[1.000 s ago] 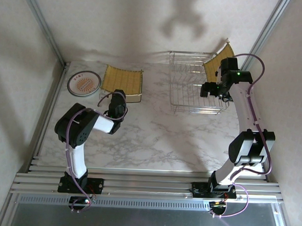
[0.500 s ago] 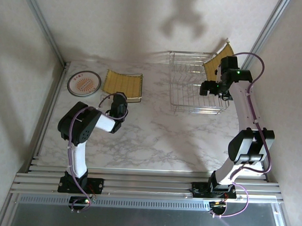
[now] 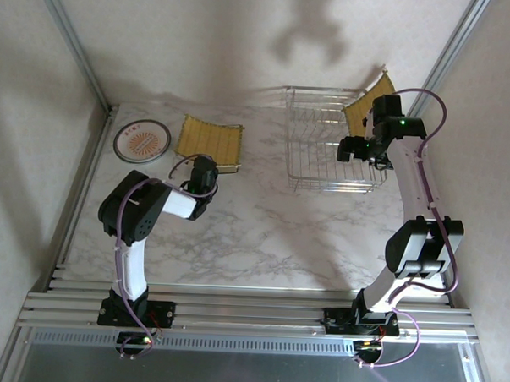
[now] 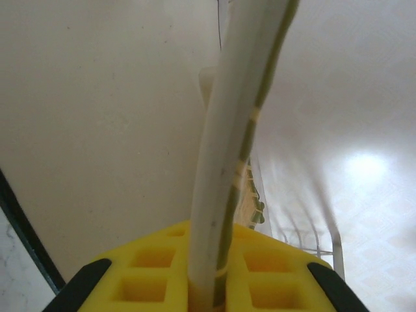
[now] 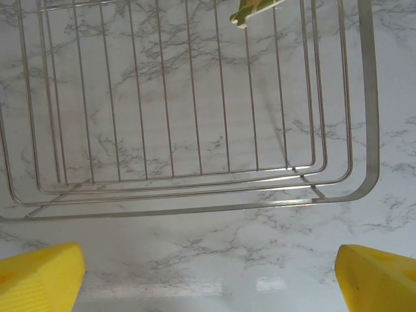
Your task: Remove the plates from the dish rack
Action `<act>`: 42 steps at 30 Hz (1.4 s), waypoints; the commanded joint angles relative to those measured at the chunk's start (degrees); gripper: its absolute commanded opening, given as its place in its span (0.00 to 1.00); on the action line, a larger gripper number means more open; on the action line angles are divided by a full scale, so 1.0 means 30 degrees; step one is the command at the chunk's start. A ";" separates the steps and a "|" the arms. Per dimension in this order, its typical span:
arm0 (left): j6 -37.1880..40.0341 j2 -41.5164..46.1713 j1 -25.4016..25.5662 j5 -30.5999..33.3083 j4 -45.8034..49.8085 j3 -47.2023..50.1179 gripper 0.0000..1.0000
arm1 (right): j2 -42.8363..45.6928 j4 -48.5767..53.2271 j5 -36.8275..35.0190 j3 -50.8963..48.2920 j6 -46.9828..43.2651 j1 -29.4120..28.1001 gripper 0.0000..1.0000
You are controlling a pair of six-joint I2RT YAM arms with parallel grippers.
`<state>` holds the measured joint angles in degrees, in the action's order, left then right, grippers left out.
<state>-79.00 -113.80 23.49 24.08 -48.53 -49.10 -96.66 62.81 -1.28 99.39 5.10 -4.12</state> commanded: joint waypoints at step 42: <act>0.3444 0.1804 0.0638 -0.0836 1.2770 -0.3907 0.86 | 0.1246 -0.1139 0.1618 -0.1156 0.0579 0.0001 0.99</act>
<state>-72.12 -110.93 24.80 22.79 -15.77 -58.48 -95.02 60.73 1.87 96.97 5.65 -4.12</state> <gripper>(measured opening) 0.856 0.990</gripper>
